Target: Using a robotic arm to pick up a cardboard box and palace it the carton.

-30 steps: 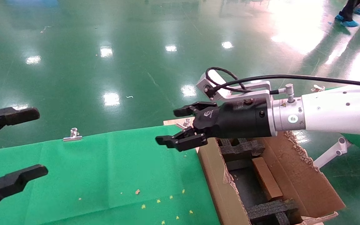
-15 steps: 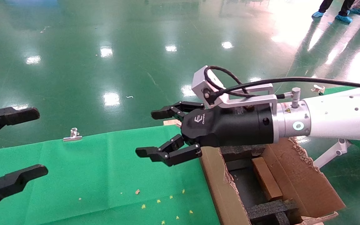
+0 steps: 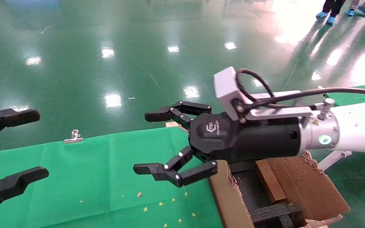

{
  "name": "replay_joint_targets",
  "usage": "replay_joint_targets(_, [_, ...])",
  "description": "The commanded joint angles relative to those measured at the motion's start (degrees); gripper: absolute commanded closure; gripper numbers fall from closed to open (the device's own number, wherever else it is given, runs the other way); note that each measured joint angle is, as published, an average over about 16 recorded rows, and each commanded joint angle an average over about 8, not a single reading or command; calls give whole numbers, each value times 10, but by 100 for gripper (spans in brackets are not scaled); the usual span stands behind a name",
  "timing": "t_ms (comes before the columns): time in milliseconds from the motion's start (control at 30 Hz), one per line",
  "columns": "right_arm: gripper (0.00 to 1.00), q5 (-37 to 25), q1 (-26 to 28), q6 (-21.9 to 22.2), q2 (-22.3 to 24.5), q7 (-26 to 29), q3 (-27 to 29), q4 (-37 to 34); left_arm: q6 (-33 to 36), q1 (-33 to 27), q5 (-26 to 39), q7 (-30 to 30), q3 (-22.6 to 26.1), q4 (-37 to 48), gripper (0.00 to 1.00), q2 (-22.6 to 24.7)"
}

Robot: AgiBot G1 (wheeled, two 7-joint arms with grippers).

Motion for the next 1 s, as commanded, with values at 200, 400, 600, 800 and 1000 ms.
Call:
replay_joint_targets(200, [0, -3, -67, -56, -9, -27, 110, 1, 0, 0, 0, 0, 0, 0, 0, 0])
replay_joint_targets(400, [0, -4, -112, -94, -15, -45, 186, 1, 0, 0, 0, 0, 0, 0, 0, 0])
replay_joint_targets(600, [0, -5, -128, -107, -17, -50, 212, 1, 0, 0, 0, 0, 0, 0, 0, 0])
replay_joint_targets(800, [0, -5, -121, -101, -16, -48, 200, 1, 0, 0, 0, 0, 0, 0, 0, 0])
replay_joint_targets(1000, [0, -5, -117, -97, -16, -47, 192, 1, 0, 0, 0, 0, 0, 0, 0, 0])
